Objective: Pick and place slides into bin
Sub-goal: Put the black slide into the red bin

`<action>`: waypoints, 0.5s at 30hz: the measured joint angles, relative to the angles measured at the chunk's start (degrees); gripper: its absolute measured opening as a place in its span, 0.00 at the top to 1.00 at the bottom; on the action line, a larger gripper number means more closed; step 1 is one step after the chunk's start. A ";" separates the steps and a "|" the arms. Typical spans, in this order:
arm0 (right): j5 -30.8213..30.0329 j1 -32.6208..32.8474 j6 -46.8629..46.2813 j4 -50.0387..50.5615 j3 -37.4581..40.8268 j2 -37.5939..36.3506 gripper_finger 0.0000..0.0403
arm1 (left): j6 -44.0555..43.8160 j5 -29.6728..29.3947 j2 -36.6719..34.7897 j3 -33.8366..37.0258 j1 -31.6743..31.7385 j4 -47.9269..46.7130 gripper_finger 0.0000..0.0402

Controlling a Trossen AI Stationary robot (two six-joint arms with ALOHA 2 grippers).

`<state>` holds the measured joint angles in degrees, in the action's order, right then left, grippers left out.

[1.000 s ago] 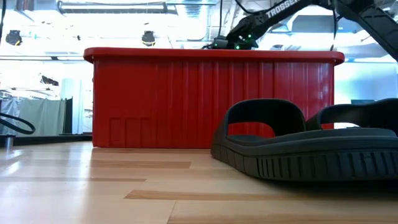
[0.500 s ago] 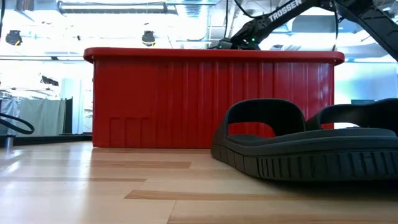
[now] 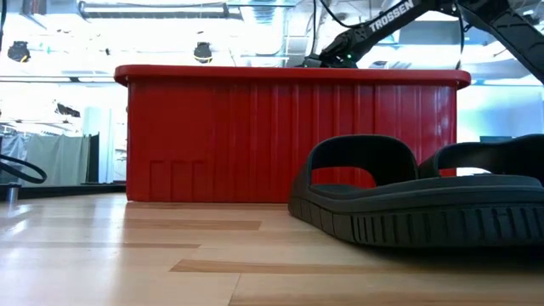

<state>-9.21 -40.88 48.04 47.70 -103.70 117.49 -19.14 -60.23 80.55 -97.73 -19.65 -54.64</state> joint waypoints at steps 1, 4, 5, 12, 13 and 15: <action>-0.01 0.00 0.13 -0.02 0.00 0.00 1.00 | 0.00 0.02 0.00 0.00 -0.01 -0.05 0.45; 0.85 -0.26 0.49 0.01 0.00 0.00 1.00 | -0.02 0.02 0.00 0.00 -0.01 -0.10 0.45; 1.72 -0.38 0.49 0.01 0.00 0.00 1.00 | 0.00 0.02 0.00 0.00 -0.01 -0.10 0.45; 3.37 -0.90 1.00 -0.31 0.00 0.00 1.00 | -0.02 0.02 0.00 0.00 -0.01 -0.08 0.45; 3.37 -0.91 1.07 -0.20 0.00 0.00 1.00 | -0.04 0.02 0.00 0.00 -0.01 -0.04 0.45; 3.78 -1.18 1.15 -0.06 0.00 0.00 1.00 | -0.16 0.02 0.00 0.00 -0.01 0.03 0.45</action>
<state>-5.43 -42.07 49.19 47.64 -103.70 117.49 -19.30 -60.20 80.55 -97.73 -19.66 -54.61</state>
